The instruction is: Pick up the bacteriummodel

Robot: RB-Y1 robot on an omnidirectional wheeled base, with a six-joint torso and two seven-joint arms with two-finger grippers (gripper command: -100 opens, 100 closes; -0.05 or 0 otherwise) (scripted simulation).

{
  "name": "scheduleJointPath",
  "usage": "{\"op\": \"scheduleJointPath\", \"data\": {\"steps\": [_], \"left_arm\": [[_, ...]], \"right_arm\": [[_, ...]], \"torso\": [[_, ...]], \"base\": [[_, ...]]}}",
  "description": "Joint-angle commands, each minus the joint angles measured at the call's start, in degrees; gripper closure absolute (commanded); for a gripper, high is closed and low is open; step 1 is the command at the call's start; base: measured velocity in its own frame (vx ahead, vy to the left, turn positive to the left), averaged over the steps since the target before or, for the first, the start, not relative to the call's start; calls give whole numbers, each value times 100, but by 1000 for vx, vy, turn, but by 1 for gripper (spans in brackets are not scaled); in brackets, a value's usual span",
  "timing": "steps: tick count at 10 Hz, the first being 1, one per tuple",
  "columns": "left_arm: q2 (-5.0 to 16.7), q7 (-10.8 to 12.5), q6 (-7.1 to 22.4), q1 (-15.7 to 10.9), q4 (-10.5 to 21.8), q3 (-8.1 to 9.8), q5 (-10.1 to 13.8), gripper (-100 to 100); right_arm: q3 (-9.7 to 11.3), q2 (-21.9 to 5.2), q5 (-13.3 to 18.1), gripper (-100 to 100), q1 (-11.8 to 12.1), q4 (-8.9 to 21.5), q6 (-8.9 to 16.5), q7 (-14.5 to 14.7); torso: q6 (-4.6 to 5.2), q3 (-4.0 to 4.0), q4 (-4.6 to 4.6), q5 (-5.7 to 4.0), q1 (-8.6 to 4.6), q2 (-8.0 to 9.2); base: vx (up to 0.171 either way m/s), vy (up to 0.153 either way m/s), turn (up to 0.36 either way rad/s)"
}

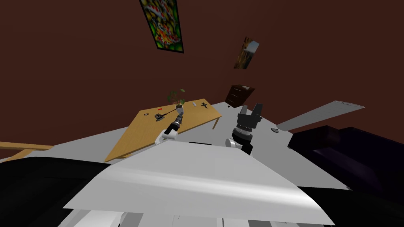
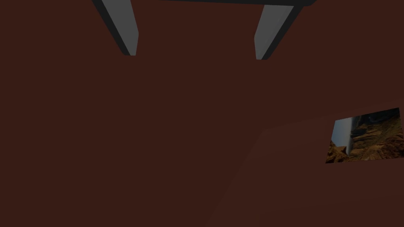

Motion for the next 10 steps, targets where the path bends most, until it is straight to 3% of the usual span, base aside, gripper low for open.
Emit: {"op": "scheduleJointPath", "data": {"steps": [1,10], "left_arm": [[56,-24,247,-25,159,-8,-6,-100],[550,-44,1382,-397,952,31,76,-100]], "right_arm": [[0,0,0,0,0,0,0,0],[0,0,0,0,0,0,0,0]], "torso": [[0,0,0,0,0,0],[-1,1,0,-1,-3,2]], "base": [[19,-18,-30],[17,-23,-28]]}}
